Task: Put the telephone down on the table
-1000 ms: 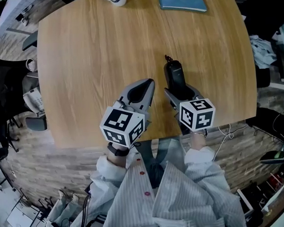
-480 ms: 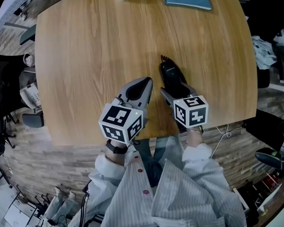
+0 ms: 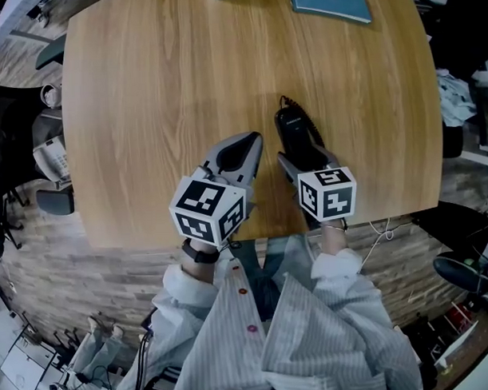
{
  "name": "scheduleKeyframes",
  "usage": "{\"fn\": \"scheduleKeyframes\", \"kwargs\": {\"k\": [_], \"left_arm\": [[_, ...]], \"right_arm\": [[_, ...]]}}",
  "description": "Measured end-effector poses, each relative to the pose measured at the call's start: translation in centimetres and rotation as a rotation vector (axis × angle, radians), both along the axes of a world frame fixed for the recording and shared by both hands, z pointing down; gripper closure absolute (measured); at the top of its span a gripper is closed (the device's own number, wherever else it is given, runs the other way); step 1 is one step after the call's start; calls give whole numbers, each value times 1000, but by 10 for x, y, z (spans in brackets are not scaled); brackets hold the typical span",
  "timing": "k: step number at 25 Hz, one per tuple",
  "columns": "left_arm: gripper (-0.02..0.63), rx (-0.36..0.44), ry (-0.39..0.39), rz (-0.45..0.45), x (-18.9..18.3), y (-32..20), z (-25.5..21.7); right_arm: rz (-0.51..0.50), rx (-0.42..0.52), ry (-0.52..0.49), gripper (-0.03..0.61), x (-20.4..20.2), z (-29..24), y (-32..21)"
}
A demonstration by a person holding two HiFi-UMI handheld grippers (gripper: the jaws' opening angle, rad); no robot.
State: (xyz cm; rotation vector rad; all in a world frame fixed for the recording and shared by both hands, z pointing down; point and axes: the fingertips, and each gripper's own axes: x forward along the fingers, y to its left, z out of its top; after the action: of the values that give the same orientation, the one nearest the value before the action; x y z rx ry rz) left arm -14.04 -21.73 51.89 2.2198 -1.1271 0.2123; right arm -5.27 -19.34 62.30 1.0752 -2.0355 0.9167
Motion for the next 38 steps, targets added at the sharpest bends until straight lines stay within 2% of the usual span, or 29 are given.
{"fn": "scheduleKeyframes", "kwargs": {"k": [13, 20, 27, 38], "left_arm": [[606, -5, 11, -13, -3, -1, 1], [606, -5, 17, -12, -4, 1, -1], [606, 0, 15, -20, -11, 4, -2], [606, 21, 15, -36, -11, 5, -15]], "right_arm": [[-27, 14, 44, 281, -3, 5, 1], [-52, 24, 116, 281, -5, 7, 2], [-37, 4, 68, 281, -7, 3, 0], [-56, 14, 45, 281, -8, -13, -3]]}}
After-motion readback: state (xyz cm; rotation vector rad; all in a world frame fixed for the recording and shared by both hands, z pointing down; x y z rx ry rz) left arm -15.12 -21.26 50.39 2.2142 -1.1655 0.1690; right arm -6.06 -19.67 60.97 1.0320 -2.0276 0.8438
